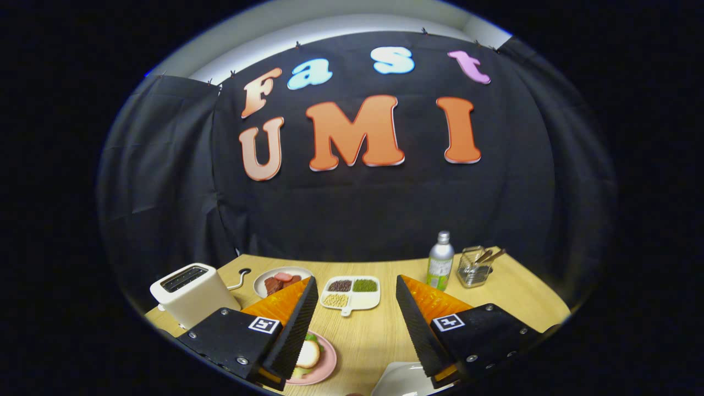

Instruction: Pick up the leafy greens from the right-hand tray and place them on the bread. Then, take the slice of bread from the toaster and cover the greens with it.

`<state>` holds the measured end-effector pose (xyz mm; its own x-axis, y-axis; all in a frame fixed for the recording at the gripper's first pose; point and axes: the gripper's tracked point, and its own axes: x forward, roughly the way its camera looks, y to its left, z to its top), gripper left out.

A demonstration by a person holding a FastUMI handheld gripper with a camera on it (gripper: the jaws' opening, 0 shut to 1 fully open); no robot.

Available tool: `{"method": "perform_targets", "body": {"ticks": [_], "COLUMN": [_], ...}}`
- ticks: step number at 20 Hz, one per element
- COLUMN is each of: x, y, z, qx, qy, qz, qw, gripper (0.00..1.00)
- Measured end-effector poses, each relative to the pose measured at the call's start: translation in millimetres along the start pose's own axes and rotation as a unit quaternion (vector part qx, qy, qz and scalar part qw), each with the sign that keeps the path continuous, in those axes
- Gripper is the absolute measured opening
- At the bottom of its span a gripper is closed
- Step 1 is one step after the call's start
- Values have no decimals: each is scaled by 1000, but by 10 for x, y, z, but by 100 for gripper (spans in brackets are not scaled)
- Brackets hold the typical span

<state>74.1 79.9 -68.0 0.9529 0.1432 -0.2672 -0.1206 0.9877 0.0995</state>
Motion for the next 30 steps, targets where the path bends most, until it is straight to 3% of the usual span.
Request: {"method": "perform_targets", "body": {"ticks": [5,9,23,30], "x": [-273,-454,-527,-673], "y": [-206,-235,118,263], "z": [480,697,636,869], "qx": [-60,-70,-89,-104], "qy": [-97,-149,-143,-168], "qz": [-48,-56,-3,15], "qw": [992,985,986,980], "gripper": [97,97,97,99]}}
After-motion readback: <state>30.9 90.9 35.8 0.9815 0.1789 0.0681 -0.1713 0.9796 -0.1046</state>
